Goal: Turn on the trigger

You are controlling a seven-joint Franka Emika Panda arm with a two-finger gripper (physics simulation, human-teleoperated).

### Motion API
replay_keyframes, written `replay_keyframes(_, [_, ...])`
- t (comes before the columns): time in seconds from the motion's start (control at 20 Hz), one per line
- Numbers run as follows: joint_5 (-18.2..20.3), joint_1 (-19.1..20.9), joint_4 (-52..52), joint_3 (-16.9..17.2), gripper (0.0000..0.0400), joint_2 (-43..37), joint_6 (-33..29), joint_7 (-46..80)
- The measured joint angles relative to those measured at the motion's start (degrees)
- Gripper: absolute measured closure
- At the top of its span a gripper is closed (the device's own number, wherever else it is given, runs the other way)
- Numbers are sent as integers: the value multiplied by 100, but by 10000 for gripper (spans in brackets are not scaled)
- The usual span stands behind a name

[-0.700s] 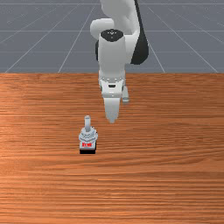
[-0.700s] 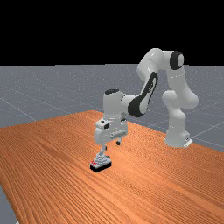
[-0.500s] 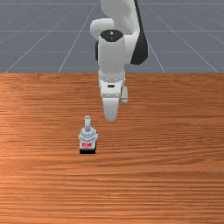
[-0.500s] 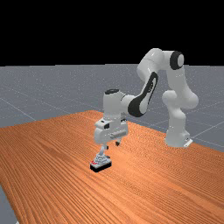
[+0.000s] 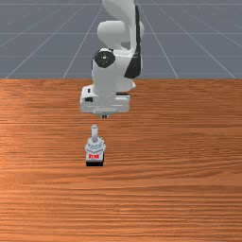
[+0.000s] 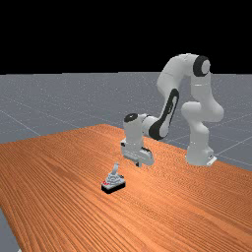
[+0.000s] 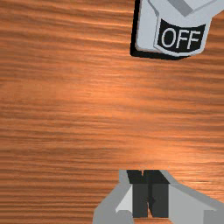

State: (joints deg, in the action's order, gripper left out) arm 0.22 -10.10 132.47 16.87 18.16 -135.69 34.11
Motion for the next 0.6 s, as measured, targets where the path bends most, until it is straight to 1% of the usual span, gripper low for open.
replay_keyframes(0.1, [156,-17,-138,42,395,111,167,435])
replay_keyframes(0.2, [258,16,-469,29,398,408,254,556])
replay_keyframes(0.4, [387,124,-1298,-27,400,1061,372,575])
replay_keyframes(0.5, [418,144,-1975,-68,400,1299,474,565])
replay_keyframes(0.55, [443,192,-2417,-86,400,1606,653,574])
replay_keyframes(0.6, [518,234,-2660,-97,399,1722,1005,591])
